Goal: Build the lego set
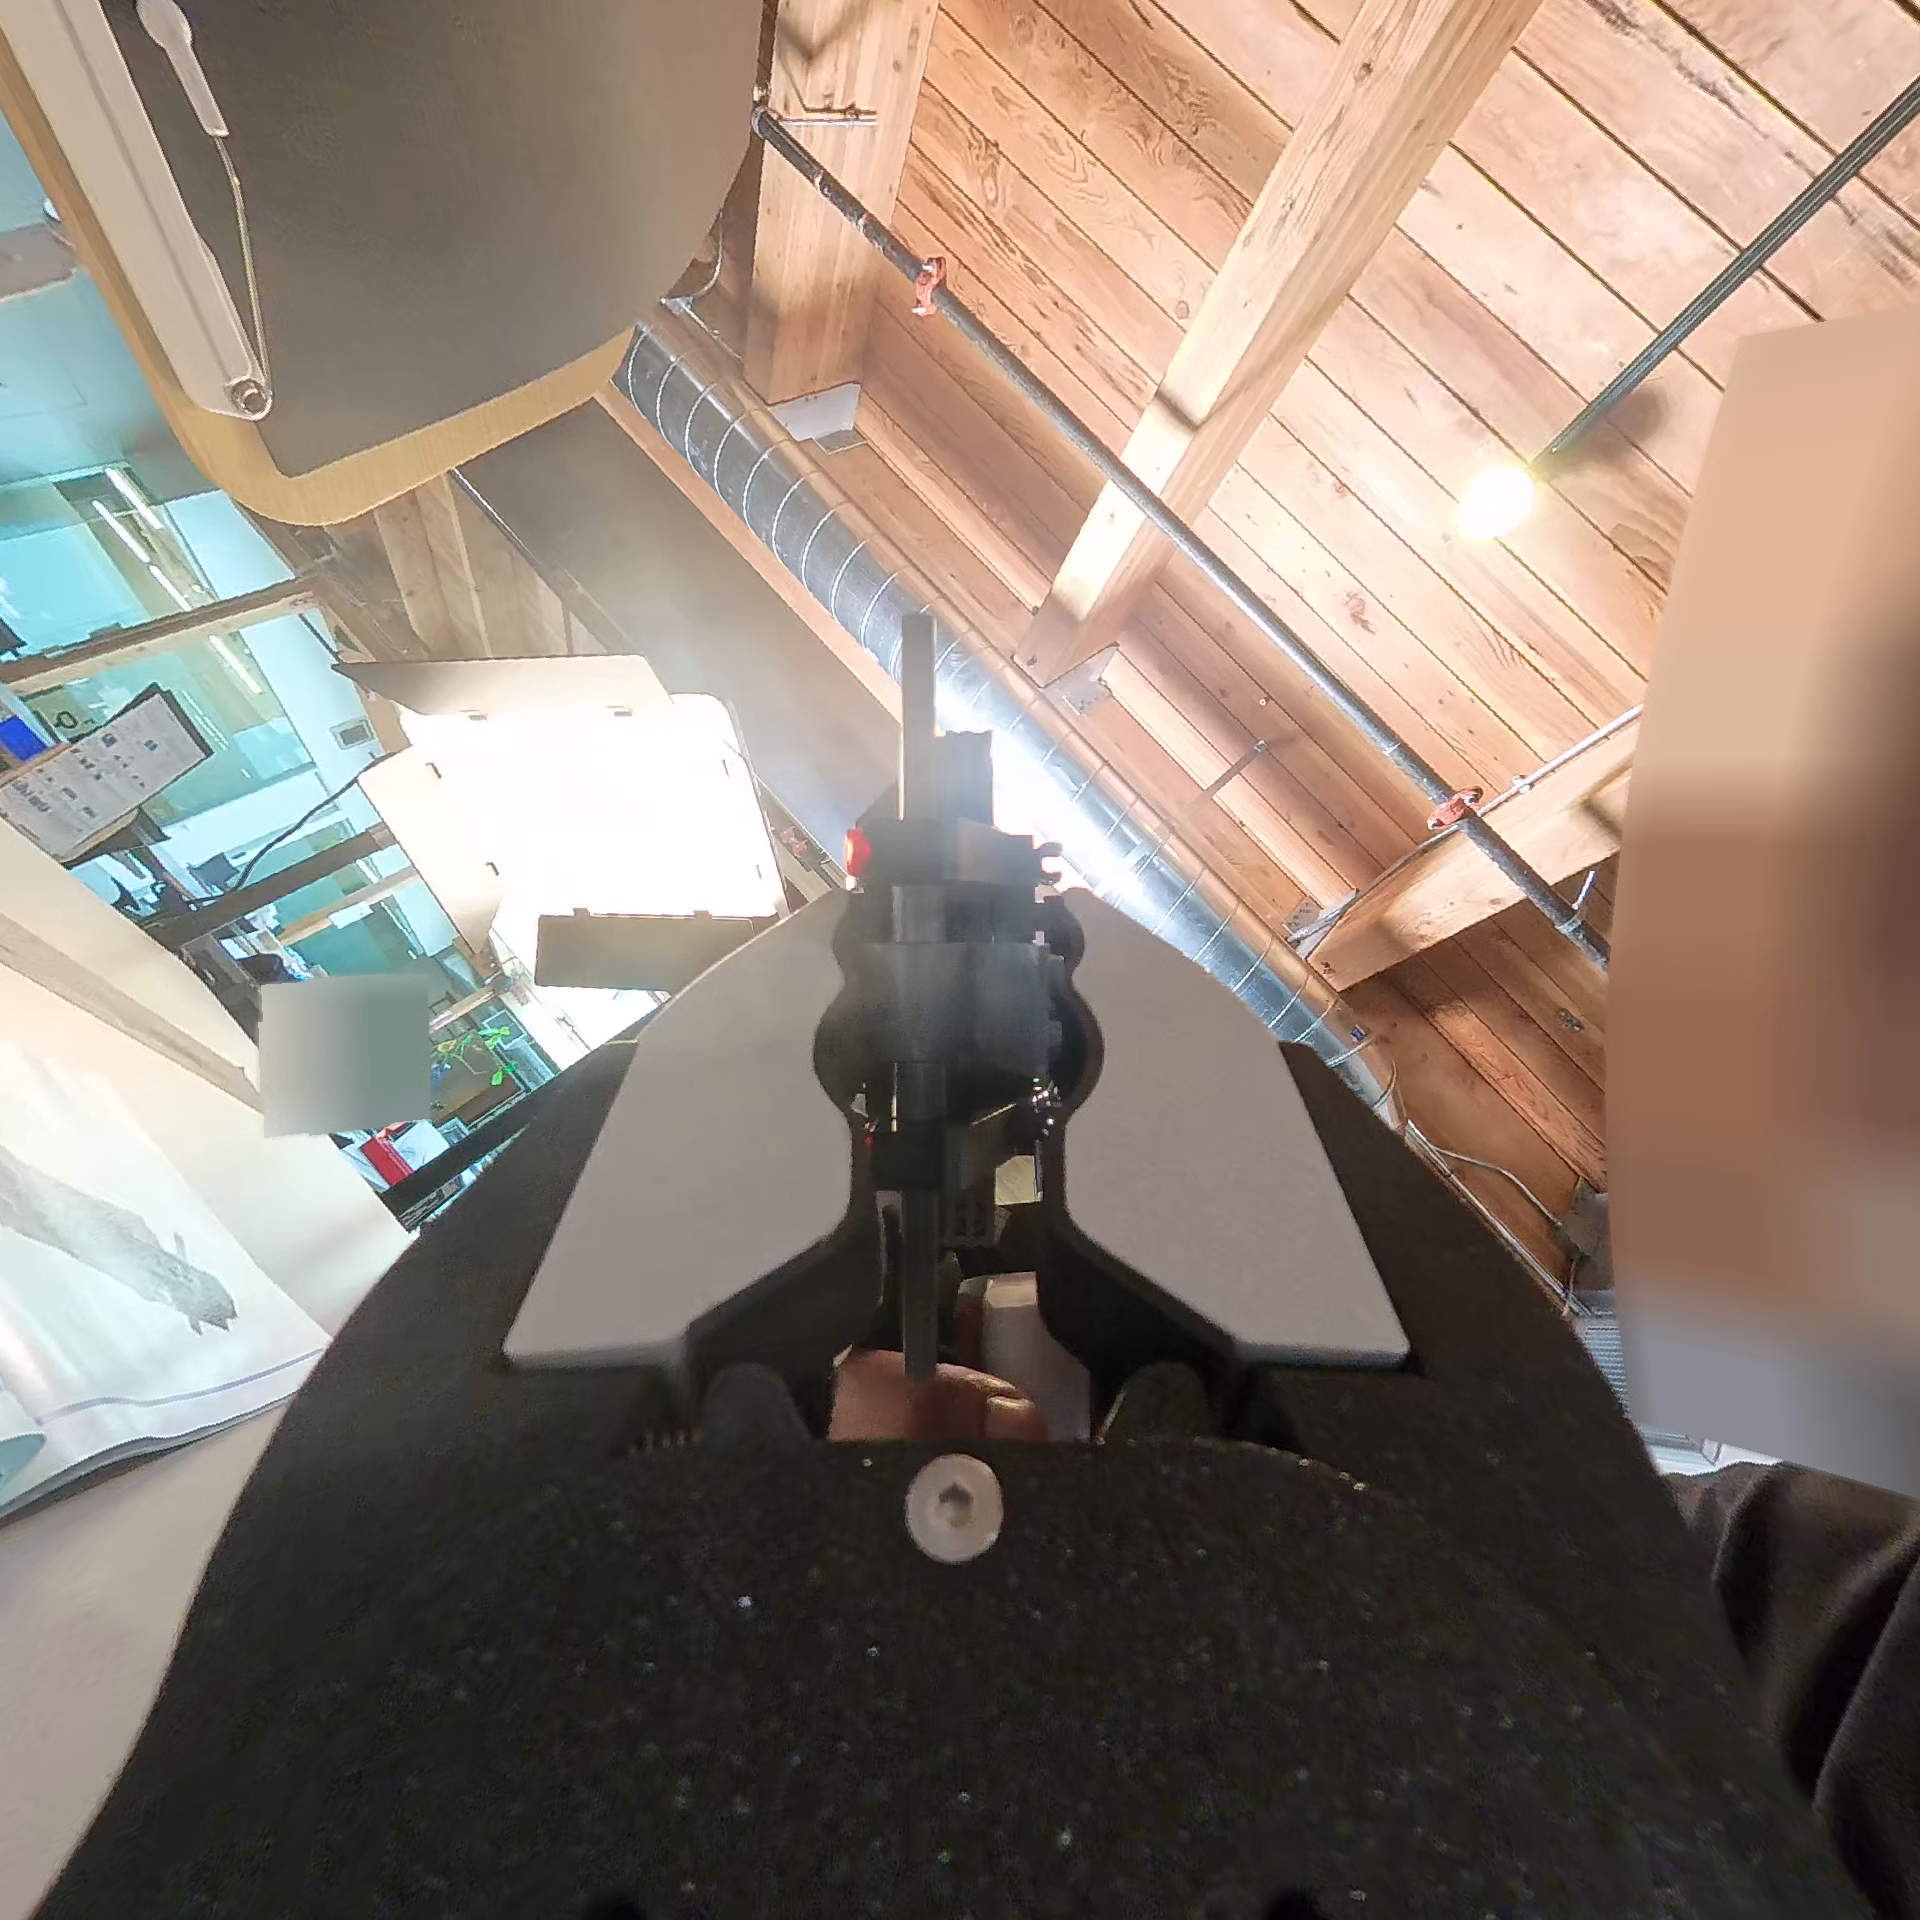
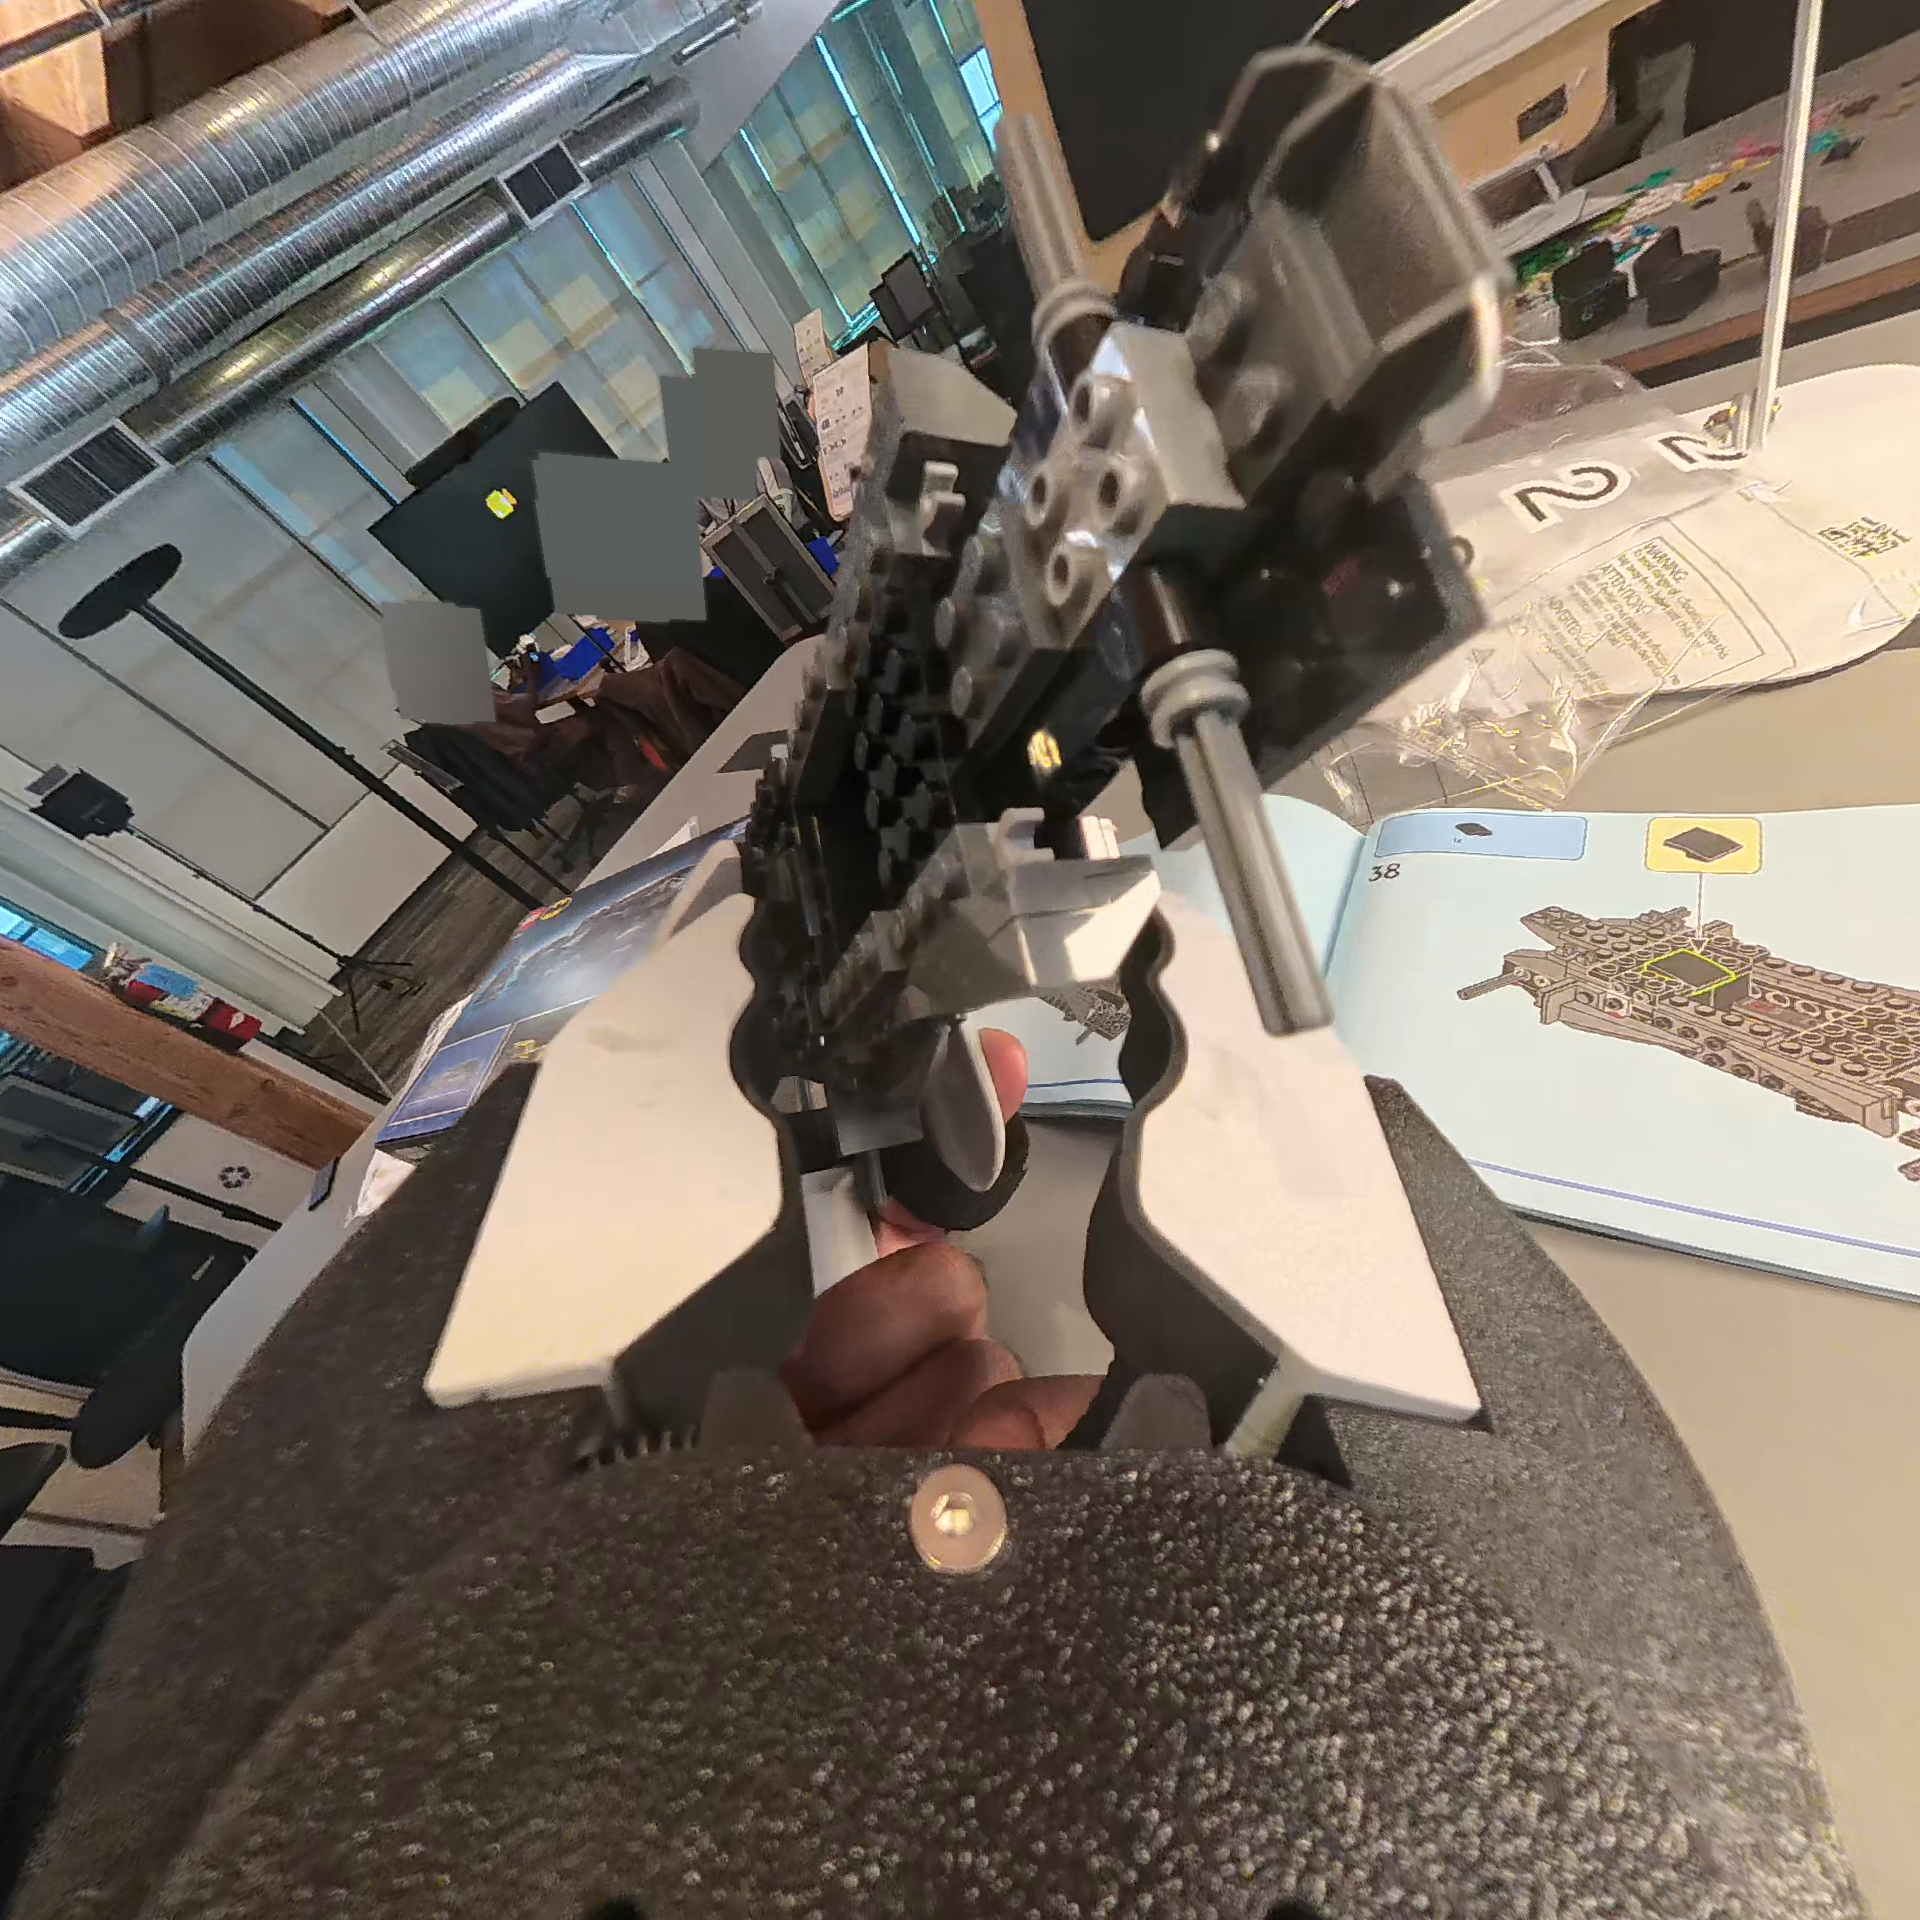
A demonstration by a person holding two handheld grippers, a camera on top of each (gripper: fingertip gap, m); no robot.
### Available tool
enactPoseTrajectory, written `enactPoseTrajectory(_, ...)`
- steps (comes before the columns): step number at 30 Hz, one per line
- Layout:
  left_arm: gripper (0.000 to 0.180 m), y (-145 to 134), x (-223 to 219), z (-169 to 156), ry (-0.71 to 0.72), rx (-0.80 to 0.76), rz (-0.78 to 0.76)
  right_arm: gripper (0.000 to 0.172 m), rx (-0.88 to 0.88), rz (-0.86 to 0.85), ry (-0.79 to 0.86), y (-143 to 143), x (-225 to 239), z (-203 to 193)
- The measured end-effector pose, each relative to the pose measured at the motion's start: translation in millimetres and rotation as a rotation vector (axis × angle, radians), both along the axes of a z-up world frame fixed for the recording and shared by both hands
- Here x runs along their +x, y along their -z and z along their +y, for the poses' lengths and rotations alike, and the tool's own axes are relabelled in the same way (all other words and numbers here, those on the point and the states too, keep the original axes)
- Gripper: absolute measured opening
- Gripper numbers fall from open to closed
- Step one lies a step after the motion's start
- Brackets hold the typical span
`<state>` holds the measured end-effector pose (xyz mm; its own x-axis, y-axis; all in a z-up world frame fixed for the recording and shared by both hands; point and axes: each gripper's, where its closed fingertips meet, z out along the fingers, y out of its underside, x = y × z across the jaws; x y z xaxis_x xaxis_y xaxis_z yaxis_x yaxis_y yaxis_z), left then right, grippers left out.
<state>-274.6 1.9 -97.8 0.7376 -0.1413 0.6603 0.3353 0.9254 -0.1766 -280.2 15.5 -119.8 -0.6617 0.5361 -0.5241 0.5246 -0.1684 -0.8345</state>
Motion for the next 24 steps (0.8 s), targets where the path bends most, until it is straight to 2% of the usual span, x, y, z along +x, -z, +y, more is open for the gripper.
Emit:
enactPoseTrajectory(13,0.032,-13,8,2,-0.007,-0.082,0.091,0.054,-0.074,0.052,-0.048,-15,8,-3)
enactPoseTrajectory(18,0.032,-16,10,4,-0.013,-0.117,0.116,0.044,-0.124,0.06,-0.094,-20,13,-6)
enactPoseTrajectory(24,0.032,-19,13,4,-0.027,-0.149,0.147,0.04,-0.169,0.055,-0.127,-24,17,-7)
